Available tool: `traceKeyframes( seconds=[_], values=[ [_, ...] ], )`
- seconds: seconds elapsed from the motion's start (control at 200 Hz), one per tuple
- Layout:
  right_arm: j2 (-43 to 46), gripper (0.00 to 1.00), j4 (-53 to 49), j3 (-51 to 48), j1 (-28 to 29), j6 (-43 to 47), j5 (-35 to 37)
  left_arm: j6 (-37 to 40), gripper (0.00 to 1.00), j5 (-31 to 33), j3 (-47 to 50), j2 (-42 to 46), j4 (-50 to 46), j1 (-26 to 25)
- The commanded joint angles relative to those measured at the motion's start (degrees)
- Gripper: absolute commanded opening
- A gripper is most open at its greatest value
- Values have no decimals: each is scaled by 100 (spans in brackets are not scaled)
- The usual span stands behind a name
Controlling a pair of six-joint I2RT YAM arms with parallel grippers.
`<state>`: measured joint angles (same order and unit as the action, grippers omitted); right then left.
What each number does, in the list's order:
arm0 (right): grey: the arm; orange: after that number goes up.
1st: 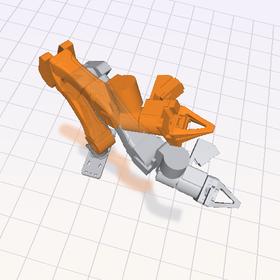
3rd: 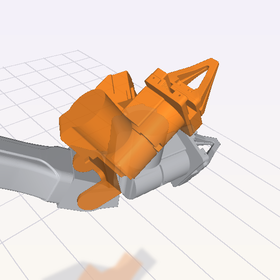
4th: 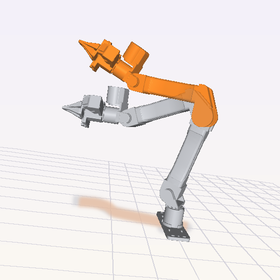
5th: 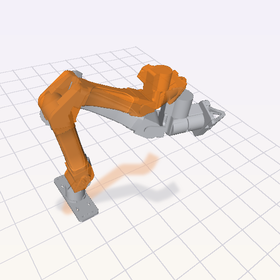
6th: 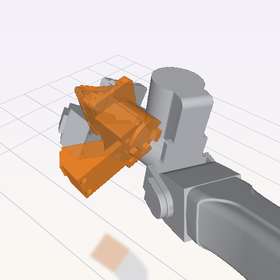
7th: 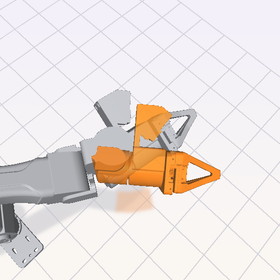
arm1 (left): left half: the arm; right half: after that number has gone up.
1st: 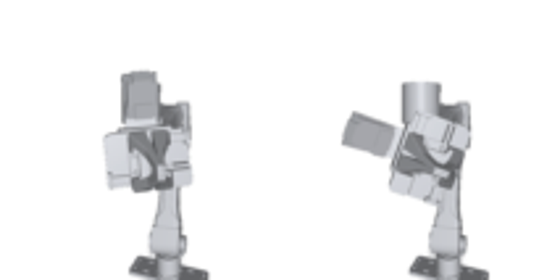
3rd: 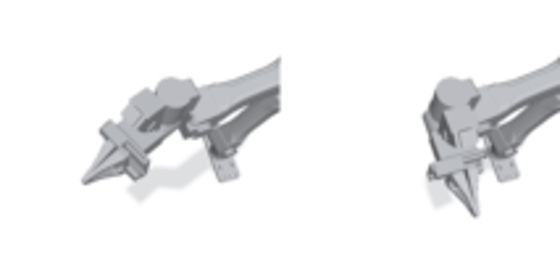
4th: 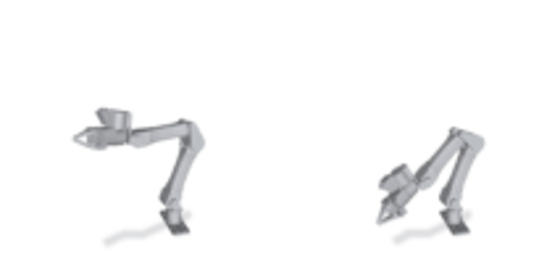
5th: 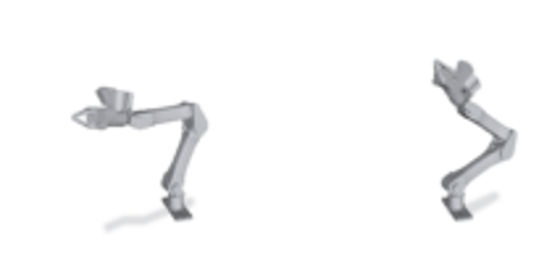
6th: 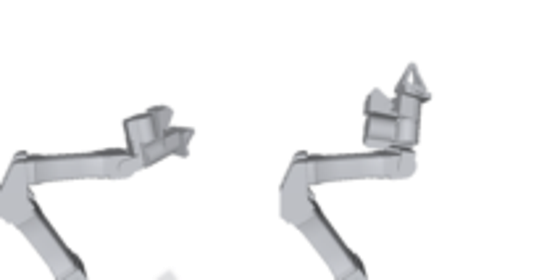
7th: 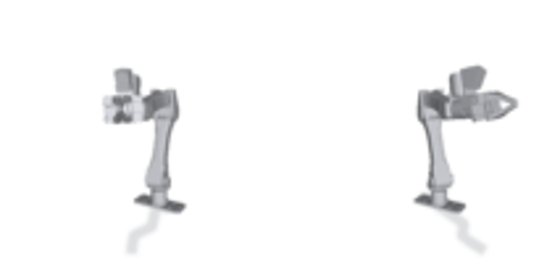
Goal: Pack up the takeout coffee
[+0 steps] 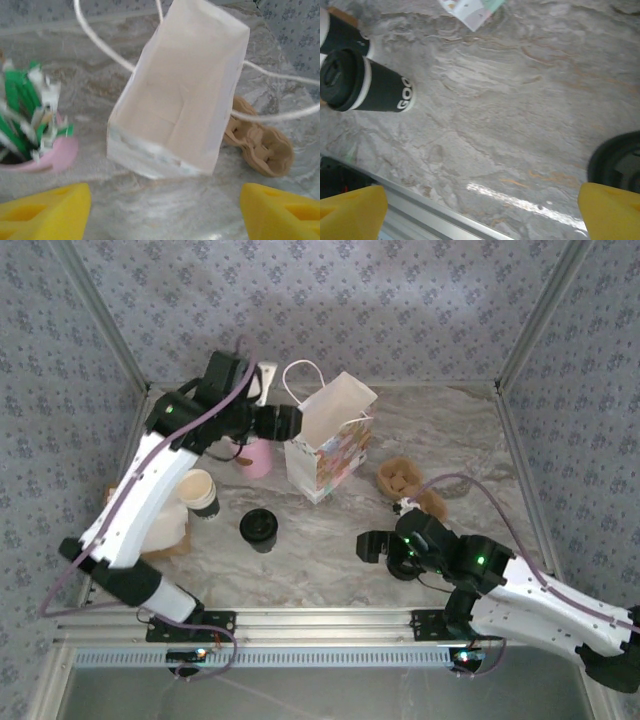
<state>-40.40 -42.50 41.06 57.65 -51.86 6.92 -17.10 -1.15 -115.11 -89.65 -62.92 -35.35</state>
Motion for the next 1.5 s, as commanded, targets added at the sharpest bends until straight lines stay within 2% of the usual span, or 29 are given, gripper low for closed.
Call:
traceKeyframes(
  seconds=[0.0, 0.105, 0.29, 0.45, 0.54, 0.64, 0.849, 1.199, 1.494],
  values=[
    [91, 100, -667, 16, -158, -193, 160, 649, 66, 168, -1027, -771, -685, 72],
    [129, 100, -772, -56, -248, -296, 230, 736, 53, -193, -1819, -1416, -1042, 230],
    [129, 100, -652, -202, -544, -343, 102, 1068, 52, -250, -2328, -1981, -943, 176],
    [138, 100, -594, -247, -823, -360, -118, 1278, 54, -99, -4037, -3056, -1695, 182],
    [145, 100, -606, -222, -951, -373, -204, 1391, 58, -45, -4597, -3502, -1890, 199],
    [150, 100, -606, -190, -1110, -395, -312, 1428, 60, -92, -4576, -3710, -1797, 249],
    [145, 100, -621, -142, -1487, -293, -567, 1429, 56, -278, -4564, -4001, -1733, 261],
    [199, 100, -758, -149, -1814, -210, -784, 1223, 35, -171, -4503, -4105, -1688, 315],
    [314, 100, -925, -107, -2012, -187, -859, 675, 17, 83, -4039, -3668, -1716, 306]
  ],
)
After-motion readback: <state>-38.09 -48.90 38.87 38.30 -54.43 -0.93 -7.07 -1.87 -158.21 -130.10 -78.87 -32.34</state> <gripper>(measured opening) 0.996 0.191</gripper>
